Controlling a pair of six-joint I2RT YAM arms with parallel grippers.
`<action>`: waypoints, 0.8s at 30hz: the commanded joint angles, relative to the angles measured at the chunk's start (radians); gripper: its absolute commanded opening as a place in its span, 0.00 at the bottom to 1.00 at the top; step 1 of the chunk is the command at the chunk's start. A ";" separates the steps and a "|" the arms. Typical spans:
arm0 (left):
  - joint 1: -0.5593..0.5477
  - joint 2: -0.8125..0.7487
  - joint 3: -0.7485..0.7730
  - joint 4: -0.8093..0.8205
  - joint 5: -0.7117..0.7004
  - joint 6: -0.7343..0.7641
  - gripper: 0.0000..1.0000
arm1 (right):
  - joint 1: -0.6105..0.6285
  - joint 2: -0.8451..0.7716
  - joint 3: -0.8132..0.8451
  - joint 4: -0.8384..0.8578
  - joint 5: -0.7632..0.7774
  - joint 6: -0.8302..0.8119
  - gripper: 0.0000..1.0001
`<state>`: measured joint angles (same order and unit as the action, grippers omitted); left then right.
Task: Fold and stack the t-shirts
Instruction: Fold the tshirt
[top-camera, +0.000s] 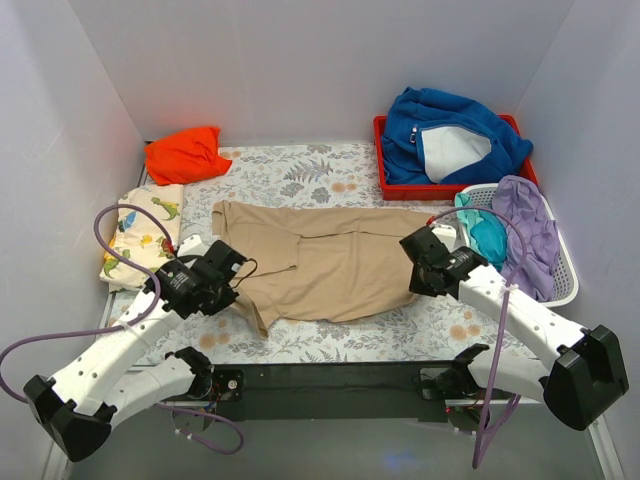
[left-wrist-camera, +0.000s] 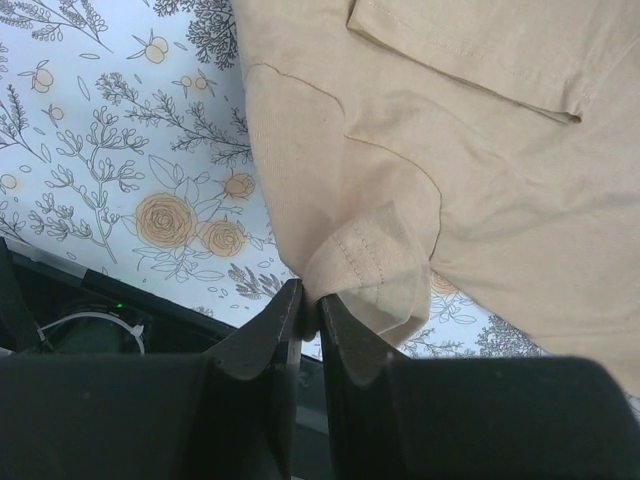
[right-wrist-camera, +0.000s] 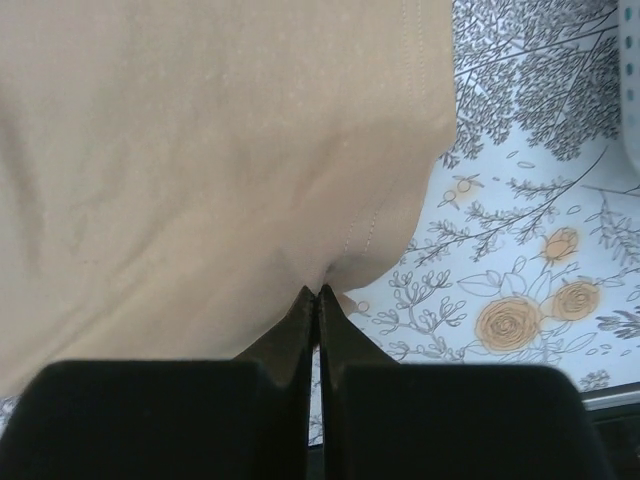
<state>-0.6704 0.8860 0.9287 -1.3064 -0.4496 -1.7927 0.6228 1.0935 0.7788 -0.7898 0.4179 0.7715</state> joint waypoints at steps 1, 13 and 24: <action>0.002 0.021 0.012 0.047 -0.043 0.010 0.11 | -0.012 0.034 0.059 -0.012 0.100 -0.075 0.01; 0.054 0.169 0.053 0.167 -0.075 0.098 0.12 | -0.112 0.100 0.080 0.082 0.168 -0.213 0.01; 0.278 0.222 0.027 0.352 -0.015 0.302 0.11 | -0.207 0.190 0.126 0.204 0.062 -0.359 0.01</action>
<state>-0.4290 1.0977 0.9489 -1.0367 -0.4599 -1.5799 0.4328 1.2636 0.8566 -0.6518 0.5076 0.4770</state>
